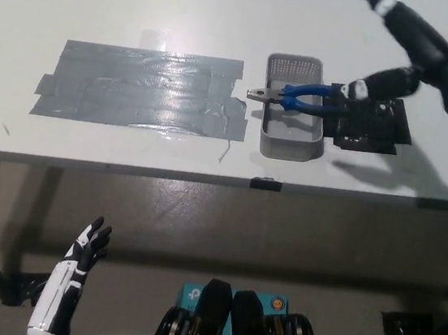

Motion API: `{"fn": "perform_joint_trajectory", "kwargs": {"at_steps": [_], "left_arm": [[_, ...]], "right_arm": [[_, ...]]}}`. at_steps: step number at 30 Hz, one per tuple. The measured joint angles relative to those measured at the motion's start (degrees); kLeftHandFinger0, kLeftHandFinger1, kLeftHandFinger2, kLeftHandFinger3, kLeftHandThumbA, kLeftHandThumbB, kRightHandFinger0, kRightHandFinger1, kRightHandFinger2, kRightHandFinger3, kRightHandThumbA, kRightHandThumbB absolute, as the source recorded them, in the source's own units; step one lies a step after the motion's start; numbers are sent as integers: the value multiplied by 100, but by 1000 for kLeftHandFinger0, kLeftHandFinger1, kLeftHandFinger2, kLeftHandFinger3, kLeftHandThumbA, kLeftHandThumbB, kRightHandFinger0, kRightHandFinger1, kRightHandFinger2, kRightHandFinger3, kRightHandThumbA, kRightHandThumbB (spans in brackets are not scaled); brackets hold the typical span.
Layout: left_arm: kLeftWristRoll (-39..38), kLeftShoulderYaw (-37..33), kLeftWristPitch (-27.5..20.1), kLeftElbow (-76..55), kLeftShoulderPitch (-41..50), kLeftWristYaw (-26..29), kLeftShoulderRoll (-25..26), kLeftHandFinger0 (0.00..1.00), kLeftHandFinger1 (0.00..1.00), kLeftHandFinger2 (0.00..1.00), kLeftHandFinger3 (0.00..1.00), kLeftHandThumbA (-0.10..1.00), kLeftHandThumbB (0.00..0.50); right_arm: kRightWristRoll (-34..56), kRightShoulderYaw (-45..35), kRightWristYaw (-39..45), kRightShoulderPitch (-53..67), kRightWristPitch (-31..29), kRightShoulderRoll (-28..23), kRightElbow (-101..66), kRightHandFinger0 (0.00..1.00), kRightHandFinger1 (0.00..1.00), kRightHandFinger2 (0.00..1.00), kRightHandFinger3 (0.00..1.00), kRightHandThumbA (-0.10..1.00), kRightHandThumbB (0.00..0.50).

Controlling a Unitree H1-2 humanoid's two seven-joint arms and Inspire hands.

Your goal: The robot picks the blue plier placed on top of the container and places it on the grey area of the table

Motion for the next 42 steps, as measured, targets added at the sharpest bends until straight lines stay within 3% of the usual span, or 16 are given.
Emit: {"fn": "perform_joint_trajectory", "kwargs": {"at_steps": [2, 6, 8, 12, 18, 20, 22, 29, 35, 42], "left_arm": [[14, 0, -15, 15, -19, 0, 2, 1000, 1000, 1000, 1000, 1000, 197], [53, 0, -53, 27, -63, 0, 25, 1000, 1000, 1000, 1000, 1000, 198], [63, -1, -65, 27, -74, -1, 35, 1000, 1000, 1000, 1000, 1000, 207], [101, -3, -98, 32, -88, -1, 65, 1000, 1000, 1000, 1000, 1000, 208], [135, -3, -122, 40, -96, -1, 90, 1000, 1000, 1000, 1000, 1000, 223], [149, -8, -122, 40, -97, -1, 90, 1000, 1000, 1000, 1000, 1000, 232], [183, -22, -122, 40, -99, -1, 91, 1000, 1000, 1000, 1000, 1000, 235], [332, -62, -113, 27, -100, 1, 88, 1000, 1000, 1000, 1000, 1000, 245], [504, -74, -106, 1, -100, 4, 97, 1000, 1000, 1000, 1000, 1000, 224], [599, -76, -33, -42, -99, 2, 96, 1000, 1000, 1000, 1000, 1000, 216]], "right_arm": [[-148, 331, 201, -357, 142, 4, 442, 1000, 1000, 1000, 1000, 971, 396], [-446, 855, 561, -1012, 442, 81, 1291, 1000, 1000, 1000, 1000, 946, 391], [-544, 978, 703, -1236, 564, 141, 1585, 1000, 1000, 1000, 1000, 976, 425], [-780, 1243, 940, -1562, 739, 302, 2041, 1000, 1000, 1000, 1000, 977, 410], [-985, 1369, 1106, -1688, 885, 637, 2639, 1000, 1000, 1000, 1000, 996, 448], [-1044, 1375, 1143, -1698, 916, 721, 2742, 1000, 1000, 1000, 1000, 982, 439], [-1091, 1374, 1156, -1715, 915, 781, 2864, 1000, 1000, 1000, 1000, 1000, 479], [-1191, 1358, 1171, -1741, 892, 949, 3236, 1000, 1000, 1000, 1000, 1000, 381], [-1178, 1207, 1184, -1741, 894, 1172, 3477, 1000, 1000, 1000, 1000, 1000, 311], [-1210, 1185, 1177, -1751, 886, 1431, 3898, 1000, 1000, 1000, 1000, 1000, 304]]}}
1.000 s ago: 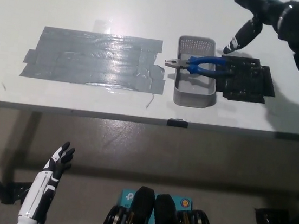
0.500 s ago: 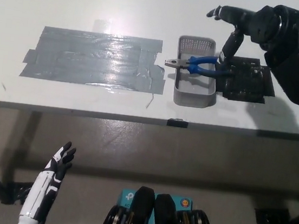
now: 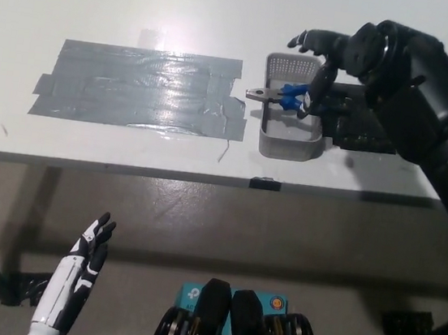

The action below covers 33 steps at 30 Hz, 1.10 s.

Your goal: The robot picks the blue plier placed on top of the container and places it on the grey area of the table

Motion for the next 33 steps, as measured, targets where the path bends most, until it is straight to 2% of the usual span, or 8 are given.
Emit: {"fn": "perform_joint_trajectory", "kwargs": {"at_steps": [7, 14, 15, 21, 25, 33], "left_arm": [[82, -20, 38, -33, -8, -1, 3, 1000, 1000, 1000, 1000, 1000, 201], [105, -28, 37, -33, -8, -1, 7, 1000, 1000, 1000, 1000, 1000, 209], [105, -29, 37, -33, -9, -2, 8, 1000, 1000, 1000, 1000, 1000, 209], [108, -32, 36, -33, -13, -3, 15, 1000, 1000, 1000, 1000, 1000, 232], [111, -36, 36, -34, -13, -4, 15, 1000, 1000, 1000, 1000, 1000, 228], [153, -47, 34, -34, -19, -4, 22, 1000, 1000, 1000, 1000, 1000, 231]], "right_arm": [[-24, -52, -9, -97, -10, 85, 301, 1000, 1000, 1000, 1000, 1000, 302], [-92, -50, -30, -171, -49, 148, 615, 1000, 1000, 1000, 1000, 992, 330], [-97, -51, -40, -177, -58, 157, 669, 1000, 1000, 1000, 1000, 996, 348], [-117, -108, -105, -187, -123, 199, 1008, 1000, 1000, 1000, 1000, 971, 352], [-122, -160, -163, -190, -166, 252, 1198, 1000, 1000, 1000, 1000, 992, 369], [-135, -232, -250, -192, -314, 335, 1379, 1000, 1000, 1000, 1000, 1000, 338]]}}
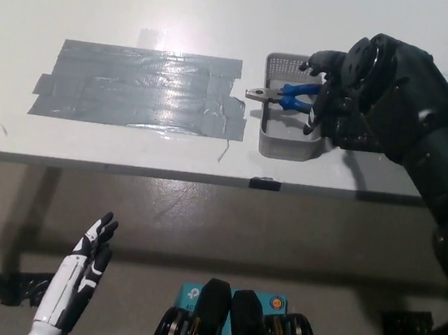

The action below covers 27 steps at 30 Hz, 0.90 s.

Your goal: The robot picks the blue plier placed on top of the container and places it on the grey area of the table

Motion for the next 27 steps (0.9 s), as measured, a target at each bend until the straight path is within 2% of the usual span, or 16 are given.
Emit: {"fn": "perform_joint_trajectory", "kwargs": {"at_steps": [2, 4, 7, 16, 22, 24, 27], "left_arm": [[2, 0, 0, 0, -9, 0, 0, 1000, 1000, 1000, 1000, 1000, 219], [0, 0, -3, 1, -23, 0, 0, 1000, 1000, 1000, 1000, 1000, 226], [0, 0, -4, 1, -47, 0, 0, 1000, 1000, 1000, 1000, 1000, 227], [2, -4, -3, 0, -58, -1, 0, 1000, 1000, 1000, 1000, 1000, 224], [-4, -7, -3, 0, -60, -3, 0, 1000, 1000, 1000, 1000, 1000, 217], [-5, -7, -2, 0, -62, -3, 0, 1000, 1000, 1000, 1000, 1000, 220], [-7, -8, -2, 0, -72, -4, 0, 1000, 1000, 1000, 1000, 1000, 227]], "right_arm": [[0, -19, -16, 0, -31, 12, 26, 1000, 1000, 1000, 1000, 1000, 335], [0, -44, -36, 0, -65, 31, 55, 1000, 1000, 1000, 1000, 1000, 329], [0, -82, -83, -2, -117, 51, 130, 1000, 1000, 1000, 1000, 999, 348], [-8, -131, -165, -17, -202, 133, 275, 1000, 1000, 1000, 1000, 1000, 336], [-15, -144, -179, -33, -250, 150, 367, 1000, 1000, 1000, 1000, 1000, 321], [-12, -149, -187, -33, -304, 166, 443, 1000, 1000, 1000, 1000, 1000, 302], [-11, -170, -216, -33, -355, 192, 538, 1000, 1000, 1000, 1000, 1000, 320]]}}
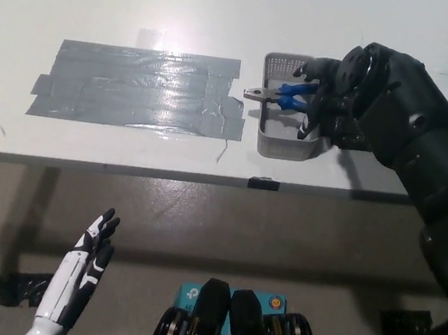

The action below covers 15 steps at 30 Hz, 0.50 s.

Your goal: The robot picks the blue plier placed on top of the container and places it on the grey area of the table

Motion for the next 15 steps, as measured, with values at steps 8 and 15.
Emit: {"fn": "perform_joint_trajectory", "kwargs": {"at_steps": [8, 15], "left_arm": [[-9, -8, 1, -6, -10, -1, 3, 1000, 1000, 1000, 1000, 1000, 217], [-7, -18, 13, -10, -37, -2, 6, 1000, 1000, 1000, 1000, 1000, 233]], "right_arm": [[-3, -111, -119, 0, -89, 32, 120, 1000, 1000, 1000, 1000, 1000, 303], [-112, -31, -605, 157, -294, 48, 124, 77, 251, 390, 463, -95, 240]]}}
